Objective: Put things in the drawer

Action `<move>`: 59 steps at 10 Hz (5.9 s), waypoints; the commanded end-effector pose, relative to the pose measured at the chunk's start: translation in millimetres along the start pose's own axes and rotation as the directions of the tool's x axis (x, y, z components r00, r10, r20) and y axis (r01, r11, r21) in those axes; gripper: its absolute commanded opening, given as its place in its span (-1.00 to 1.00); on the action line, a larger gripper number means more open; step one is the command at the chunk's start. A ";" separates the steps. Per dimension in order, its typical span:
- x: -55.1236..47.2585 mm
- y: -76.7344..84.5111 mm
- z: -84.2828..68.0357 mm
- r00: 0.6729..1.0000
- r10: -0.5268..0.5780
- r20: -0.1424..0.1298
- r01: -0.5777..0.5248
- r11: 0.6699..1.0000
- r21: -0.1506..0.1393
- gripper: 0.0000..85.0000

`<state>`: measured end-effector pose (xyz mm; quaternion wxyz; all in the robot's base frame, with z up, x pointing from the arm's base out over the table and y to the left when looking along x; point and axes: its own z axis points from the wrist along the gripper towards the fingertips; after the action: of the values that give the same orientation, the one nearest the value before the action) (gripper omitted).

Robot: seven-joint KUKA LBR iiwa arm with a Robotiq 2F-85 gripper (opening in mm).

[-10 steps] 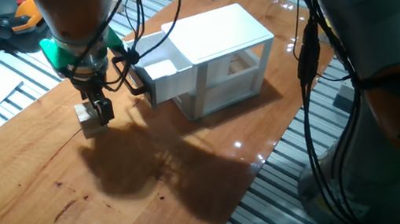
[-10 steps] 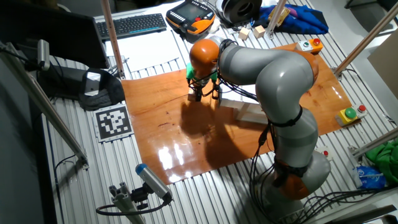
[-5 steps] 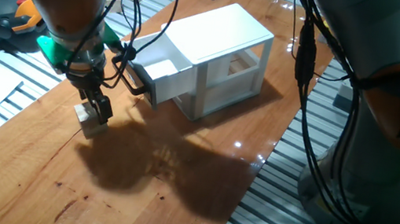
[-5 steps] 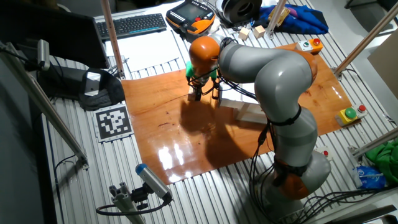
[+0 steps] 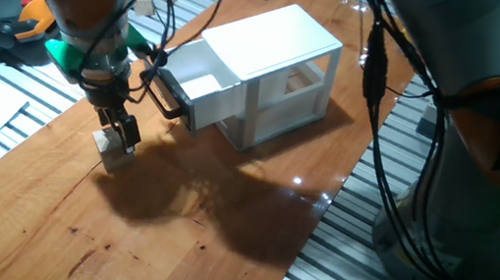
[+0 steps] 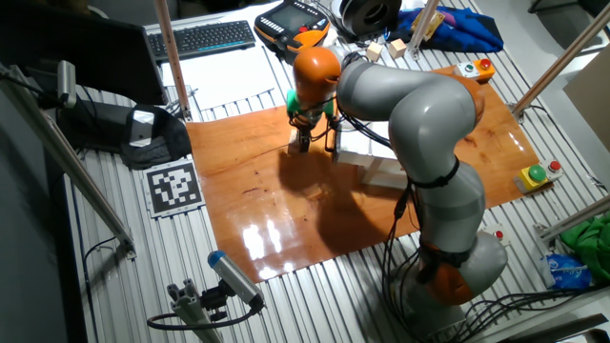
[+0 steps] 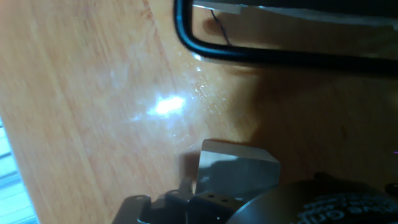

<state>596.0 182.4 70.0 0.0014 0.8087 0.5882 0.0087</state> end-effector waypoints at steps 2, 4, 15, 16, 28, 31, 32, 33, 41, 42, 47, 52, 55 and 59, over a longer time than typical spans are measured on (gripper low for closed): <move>0.1 -0.1 -0.4 1.000 -0.018 0.024 0.019 0.999 -0.036 1.00; 0.1 -0.1 -0.4 0.998 -0.036 0.060 0.042 0.995 -0.095 1.00; 2.2 4.7 10.1 0.988 0.151 0.024 -0.148 0.984 -0.103 1.00; 2.2 5.0 11.2 0.988 0.156 0.022 -0.153 0.984 -0.095 1.00; 0.8 10.1 13.5 0.992 0.124 0.020 -0.124 0.992 -0.033 1.00; 1.8 9.5 11.8 0.992 0.126 0.023 -0.126 0.992 -0.016 0.60; 1.8 9.7 12.0 0.992 0.124 0.022 -0.124 0.992 -0.019 0.60; 1.8 9.7 11.9 0.992 0.123 0.022 -0.123 0.992 -0.019 0.60; 1.3 8.1 9.0 0.997 0.071 0.024 -0.071 0.997 -0.008 -1.00; 0.8 7.1 6.7 0.997 0.073 0.025 -0.072 0.997 -0.005 -1.00; -3.3 -7.2 -21.2 1.000 0.030 0.006 -0.030 1.000 0.006 -1.00; -7.4 -34.7 -55.5 0.979 -0.201 -0.034 0.201 0.979 -0.019 -1.00; -8.0 -37.8 -58.7 0.972 -0.233 -0.032 0.232 0.972 -0.039 -1.00; -9.1 -38.2 -59.7 0.964 -0.265 0.022 0.266 0.962 -0.058 -1.00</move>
<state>555.9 185.1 129.1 0.0307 0.7217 0.6912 0.0205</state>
